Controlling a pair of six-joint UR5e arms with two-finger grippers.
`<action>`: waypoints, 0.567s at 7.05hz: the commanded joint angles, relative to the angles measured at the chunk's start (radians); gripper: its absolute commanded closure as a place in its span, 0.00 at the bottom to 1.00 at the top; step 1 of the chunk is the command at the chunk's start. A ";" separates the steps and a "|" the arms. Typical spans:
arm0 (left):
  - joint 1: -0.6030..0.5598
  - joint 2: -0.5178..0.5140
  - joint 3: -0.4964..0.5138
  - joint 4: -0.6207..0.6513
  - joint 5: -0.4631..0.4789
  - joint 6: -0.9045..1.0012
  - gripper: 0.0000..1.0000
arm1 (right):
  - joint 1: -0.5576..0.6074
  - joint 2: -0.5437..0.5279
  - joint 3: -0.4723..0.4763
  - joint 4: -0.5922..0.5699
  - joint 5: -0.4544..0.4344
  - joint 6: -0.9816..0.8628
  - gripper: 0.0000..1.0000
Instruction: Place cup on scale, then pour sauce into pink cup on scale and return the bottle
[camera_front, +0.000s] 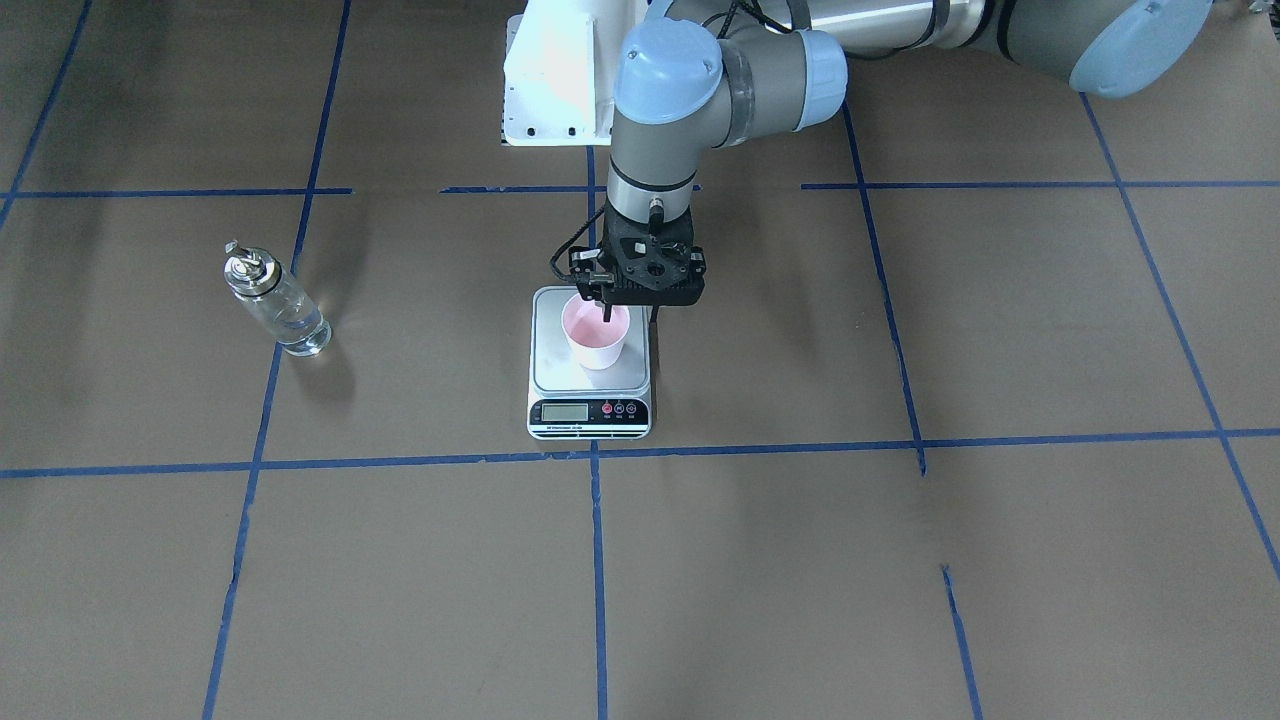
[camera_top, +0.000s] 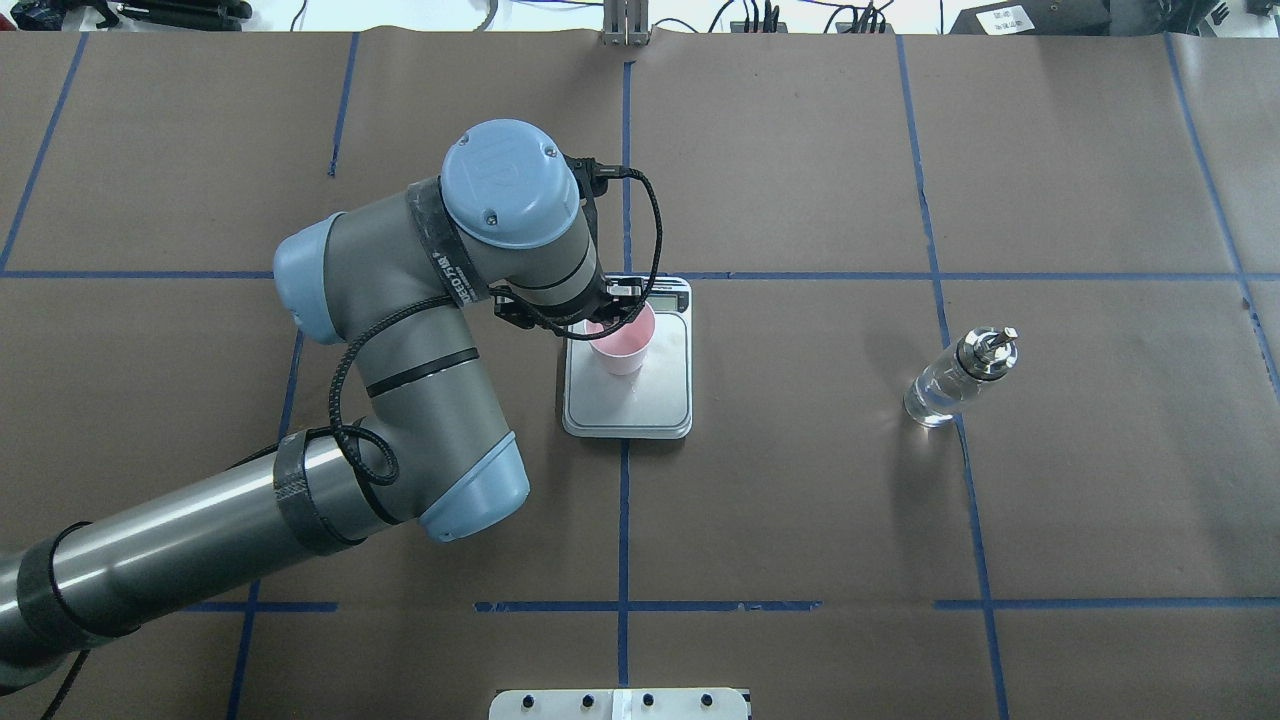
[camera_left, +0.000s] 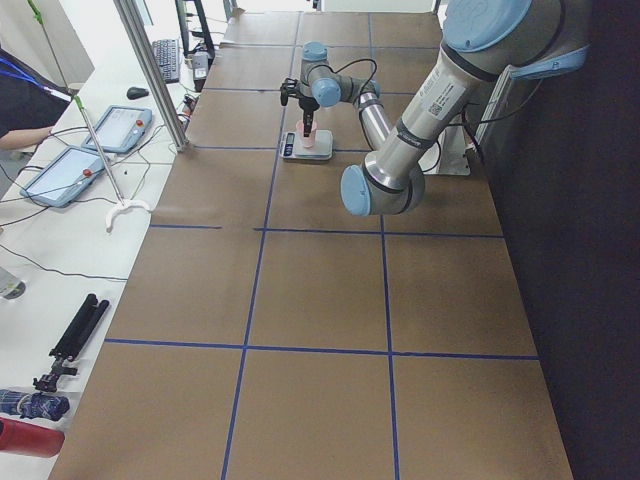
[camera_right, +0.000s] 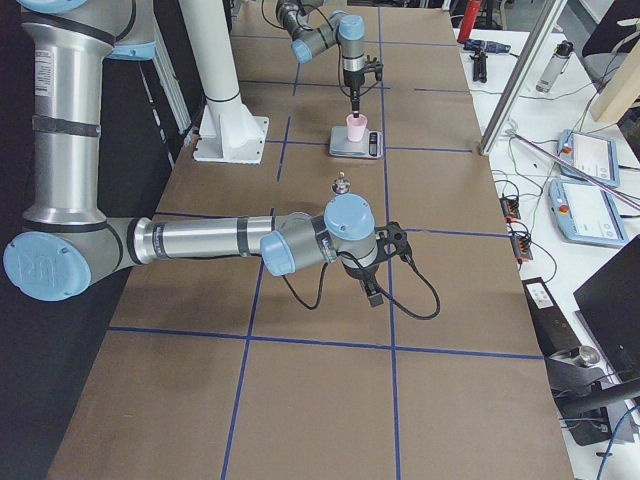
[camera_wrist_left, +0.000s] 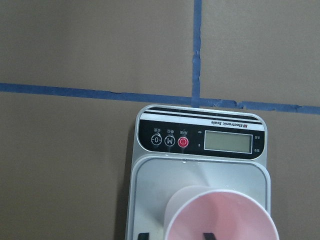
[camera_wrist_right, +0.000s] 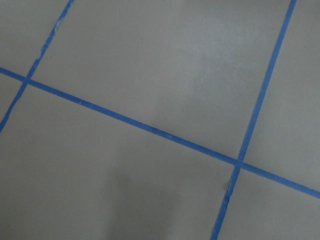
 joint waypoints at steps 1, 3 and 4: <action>-0.086 0.137 -0.211 0.100 -0.005 0.222 0.00 | 0.000 0.002 0.035 0.001 0.008 0.006 0.00; -0.219 0.325 -0.397 0.143 -0.006 0.495 0.00 | -0.043 -0.006 0.116 0.108 0.046 0.292 0.00; -0.319 0.405 -0.408 0.141 -0.011 0.674 0.00 | -0.114 -0.026 0.122 0.281 0.035 0.505 0.00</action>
